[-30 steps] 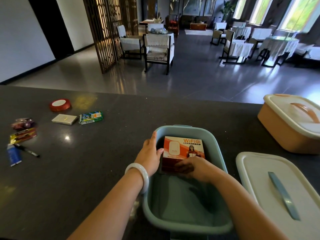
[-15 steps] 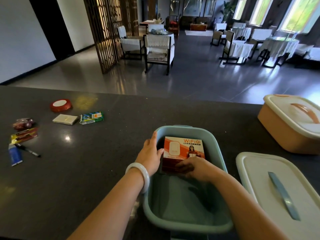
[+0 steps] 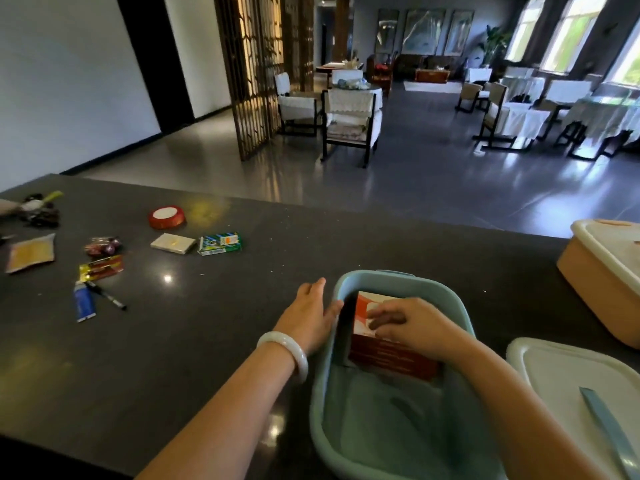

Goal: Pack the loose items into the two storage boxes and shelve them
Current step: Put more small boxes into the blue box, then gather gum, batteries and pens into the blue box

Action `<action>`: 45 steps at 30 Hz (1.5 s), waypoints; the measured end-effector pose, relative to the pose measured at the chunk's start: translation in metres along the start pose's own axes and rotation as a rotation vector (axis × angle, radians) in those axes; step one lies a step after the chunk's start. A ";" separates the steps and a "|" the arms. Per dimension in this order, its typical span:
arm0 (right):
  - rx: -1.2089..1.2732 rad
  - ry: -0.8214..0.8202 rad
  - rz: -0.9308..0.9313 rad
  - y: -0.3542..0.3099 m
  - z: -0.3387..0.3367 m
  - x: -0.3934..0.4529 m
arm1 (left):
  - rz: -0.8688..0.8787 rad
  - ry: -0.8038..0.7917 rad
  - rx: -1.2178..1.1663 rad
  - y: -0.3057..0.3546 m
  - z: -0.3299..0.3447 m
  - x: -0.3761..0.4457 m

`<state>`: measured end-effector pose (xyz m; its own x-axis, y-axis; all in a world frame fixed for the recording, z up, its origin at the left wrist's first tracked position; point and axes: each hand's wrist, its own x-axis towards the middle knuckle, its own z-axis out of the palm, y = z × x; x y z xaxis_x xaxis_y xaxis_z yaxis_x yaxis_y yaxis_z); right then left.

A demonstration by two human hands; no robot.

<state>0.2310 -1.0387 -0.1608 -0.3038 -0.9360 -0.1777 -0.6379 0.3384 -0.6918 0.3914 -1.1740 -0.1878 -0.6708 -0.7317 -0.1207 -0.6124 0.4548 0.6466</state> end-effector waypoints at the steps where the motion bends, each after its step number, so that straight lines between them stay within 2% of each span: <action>1: 0.001 0.031 -0.023 -0.010 0.000 0.009 | -0.015 0.018 0.022 -0.005 -0.009 -0.003; 4: -0.020 -0.014 -0.093 -0.046 0.009 0.039 | -0.088 0.086 0.131 -0.024 -0.040 -0.014; 7: -0.206 -0.096 -0.162 -0.083 0.030 0.073 | -0.198 0.137 0.228 -0.052 -0.071 -0.029; 13: -0.407 -0.184 -0.246 -0.146 0.083 0.132 | -0.300 0.124 0.413 -0.123 -0.136 -0.046; 18: -0.500 -0.218 -0.262 -0.190 0.122 0.187 | -0.313 0.091 0.503 -0.184 -0.183 -0.030; 23: -0.472 -0.219 -0.185 -0.219 0.149 0.243 | -0.252 0.035 0.577 -0.234 -0.222 0.012; 31: -0.441 -0.137 -0.026 -0.224 0.168 0.323 | -0.108 -0.032 0.693 -0.290 -0.259 0.102; 36: -0.463 -0.110 0.044 -0.210 0.173 0.367 | -0.033 -0.067 0.645 -0.310 -0.269 0.158; 45: -0.664 -0.197 -0.055 -0.192 0.186 0.435 | -0.008 -0.220 0.667 -0.339 -0.269 0.232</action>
<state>0.3531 -1.5293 -0.2353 -0.1649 -0.9323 -0.3219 -0.9656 0.2191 -0.1402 0.5557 -1.6347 -0.2321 -0.6914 -0.6484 -0.3187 -0.6960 0.7160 0.0532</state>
